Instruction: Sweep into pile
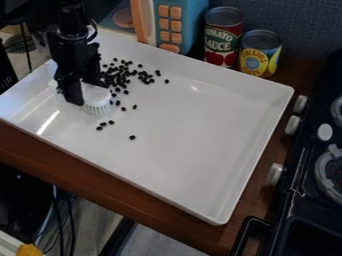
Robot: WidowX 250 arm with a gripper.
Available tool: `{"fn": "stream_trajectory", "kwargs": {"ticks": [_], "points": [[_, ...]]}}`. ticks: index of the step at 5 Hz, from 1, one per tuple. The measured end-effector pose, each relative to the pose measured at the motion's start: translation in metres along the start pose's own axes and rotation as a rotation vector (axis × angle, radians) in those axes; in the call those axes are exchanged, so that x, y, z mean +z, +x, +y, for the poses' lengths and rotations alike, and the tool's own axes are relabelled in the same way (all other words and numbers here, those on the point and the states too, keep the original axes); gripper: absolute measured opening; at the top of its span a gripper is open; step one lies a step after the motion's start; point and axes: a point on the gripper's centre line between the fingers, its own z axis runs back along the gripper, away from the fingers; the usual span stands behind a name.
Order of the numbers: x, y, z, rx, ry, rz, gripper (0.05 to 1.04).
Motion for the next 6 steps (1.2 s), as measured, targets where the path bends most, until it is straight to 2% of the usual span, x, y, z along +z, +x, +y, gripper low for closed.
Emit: {"fn": "stream_trajectory", "kwargs": {"ticks": [2, 4, 5, 6], "points": [[0.0, -0.002, -0.024, -0.031, -0.051, -0.035, 0.73], [0.0, -0.003, -0.049, 0.0, -0.074, -0.052, 0.73], [0.004, -0.006, -0.056, 0.012, -0.082, -0.046, 0.73], [0.017, -0.013, -0.056, 0.028, -0.091, -0.005, 0.73]]}}
